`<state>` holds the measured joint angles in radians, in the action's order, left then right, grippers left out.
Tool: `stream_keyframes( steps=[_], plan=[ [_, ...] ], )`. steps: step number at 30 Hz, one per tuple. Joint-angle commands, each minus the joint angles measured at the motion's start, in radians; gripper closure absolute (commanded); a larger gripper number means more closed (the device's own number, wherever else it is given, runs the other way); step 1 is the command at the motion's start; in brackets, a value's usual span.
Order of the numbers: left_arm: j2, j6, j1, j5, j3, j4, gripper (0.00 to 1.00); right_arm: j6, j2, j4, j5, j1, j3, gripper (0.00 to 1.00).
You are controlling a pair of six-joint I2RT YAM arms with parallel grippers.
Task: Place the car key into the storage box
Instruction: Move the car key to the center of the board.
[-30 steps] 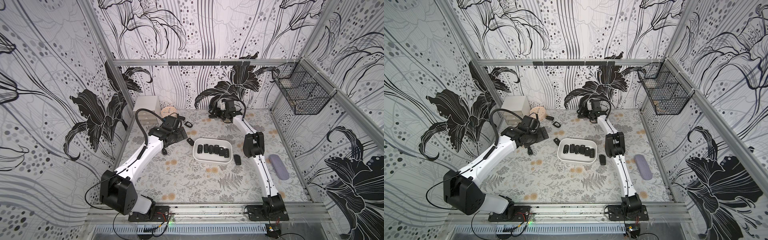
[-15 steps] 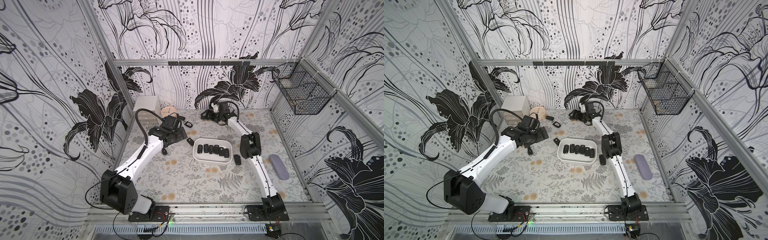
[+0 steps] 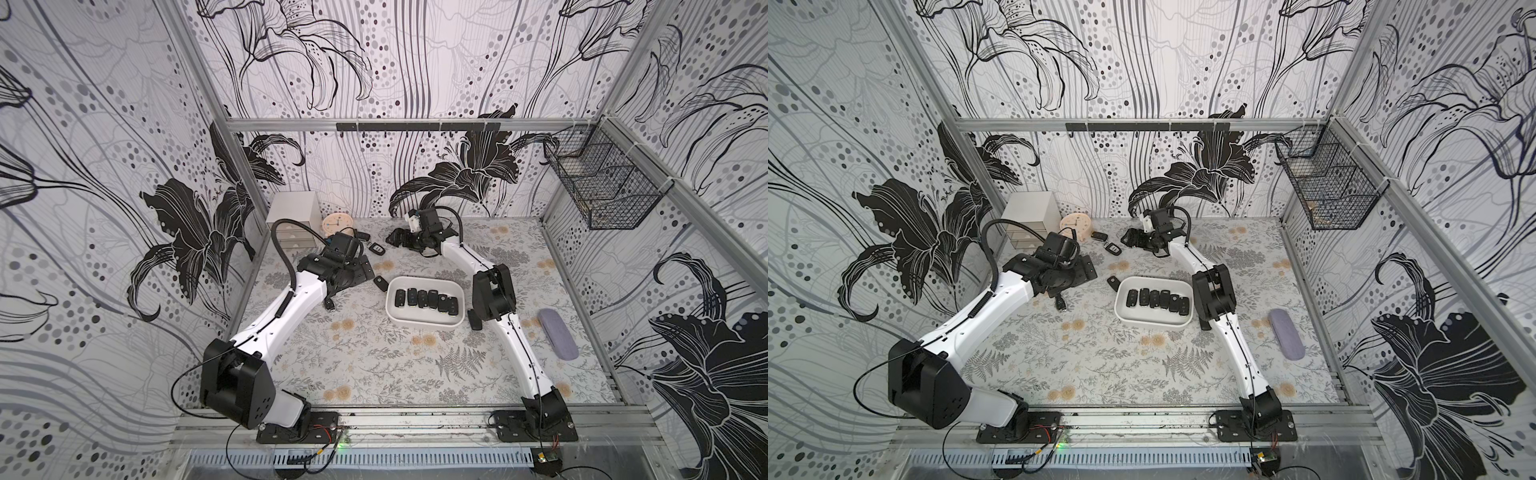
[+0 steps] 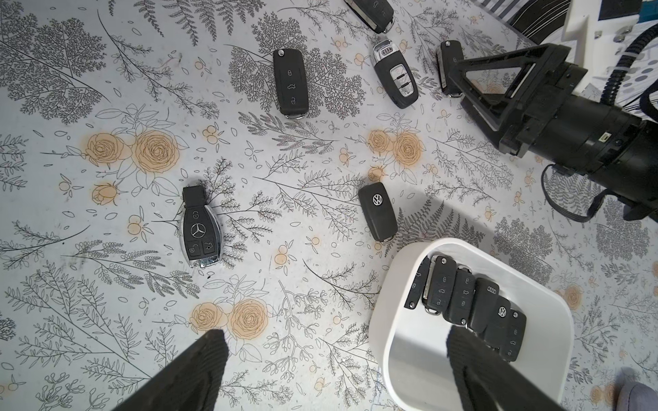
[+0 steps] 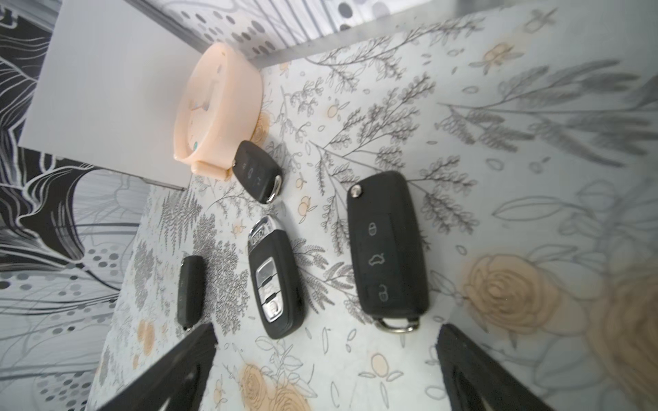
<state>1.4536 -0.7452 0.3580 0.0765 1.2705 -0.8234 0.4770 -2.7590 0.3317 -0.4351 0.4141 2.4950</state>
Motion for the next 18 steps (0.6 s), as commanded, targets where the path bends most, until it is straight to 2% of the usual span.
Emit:
stream_keyframes(
  steps=[1, 4, 10, 14, 18],
  plan=[
    [-0.022, 0.005, -0.011, -0.006, -0.01, 0.011, 0.01, 0.031, 0.025, 0.002, 0.119, -0.011, -0.021, 0.0],
    [-0.03, 0.009, -0.012, -0.001, -0.008, -0.007, 0.01, 0.104, -0.027, -0.059, 0.13, -0.01, 0.018, 0.0],
    [-0.056, 0.008, -0.015, 0.018, -0.009, -0.054, 0.01, 0.207, -0.175, -0.104, 0.084, -0.008, 0.209, 0.0],
    [-0.061, 0.003, -0.018, 0.022, -0.013, -0.072, 0.01, 0.22, -0.19, -0.141, 0.037, 0.009, 0.204, 0.0],
    [-0.062, -0.003, -0.019, 0.017, -0.021, -0.071, 0.01, 0.178, -0.173, -0.137, 0.024, 0.046, 0.165, 0.0]
  ],
)
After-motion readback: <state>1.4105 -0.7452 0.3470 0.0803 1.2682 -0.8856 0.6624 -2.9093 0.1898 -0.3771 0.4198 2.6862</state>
